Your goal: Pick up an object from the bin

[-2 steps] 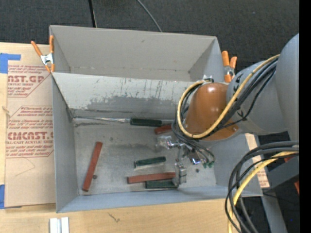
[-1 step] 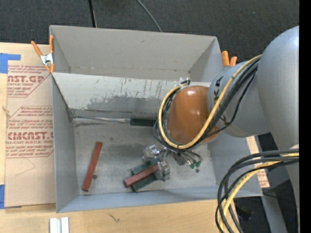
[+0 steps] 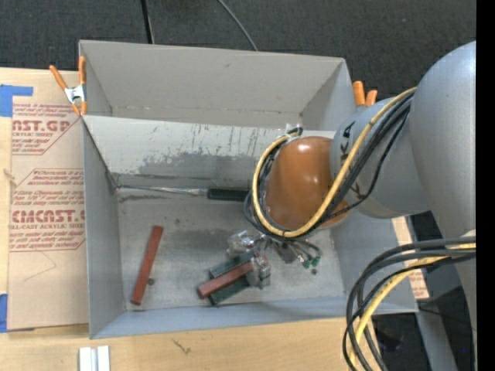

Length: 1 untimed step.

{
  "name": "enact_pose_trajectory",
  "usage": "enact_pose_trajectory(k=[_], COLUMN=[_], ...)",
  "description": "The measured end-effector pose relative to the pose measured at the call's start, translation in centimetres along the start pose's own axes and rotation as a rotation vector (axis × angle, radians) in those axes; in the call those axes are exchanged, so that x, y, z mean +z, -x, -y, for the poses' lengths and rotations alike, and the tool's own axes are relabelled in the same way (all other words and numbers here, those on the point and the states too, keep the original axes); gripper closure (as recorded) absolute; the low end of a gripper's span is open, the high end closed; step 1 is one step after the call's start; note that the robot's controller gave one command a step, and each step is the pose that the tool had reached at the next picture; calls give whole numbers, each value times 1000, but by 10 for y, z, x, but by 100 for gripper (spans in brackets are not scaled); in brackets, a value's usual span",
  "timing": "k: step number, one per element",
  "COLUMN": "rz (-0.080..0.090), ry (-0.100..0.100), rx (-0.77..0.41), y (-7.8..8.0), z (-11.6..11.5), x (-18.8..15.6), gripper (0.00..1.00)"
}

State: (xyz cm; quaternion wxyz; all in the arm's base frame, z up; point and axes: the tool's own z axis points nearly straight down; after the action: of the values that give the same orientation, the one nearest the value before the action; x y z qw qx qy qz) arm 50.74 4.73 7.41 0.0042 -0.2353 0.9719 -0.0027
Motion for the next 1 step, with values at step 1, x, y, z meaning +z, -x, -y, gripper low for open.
enact_pose_trajectory(k=[1], rz=[-10], ry=[10], rx=[-31], y=[2], z=[-6], x=[-68], gripper=[0])
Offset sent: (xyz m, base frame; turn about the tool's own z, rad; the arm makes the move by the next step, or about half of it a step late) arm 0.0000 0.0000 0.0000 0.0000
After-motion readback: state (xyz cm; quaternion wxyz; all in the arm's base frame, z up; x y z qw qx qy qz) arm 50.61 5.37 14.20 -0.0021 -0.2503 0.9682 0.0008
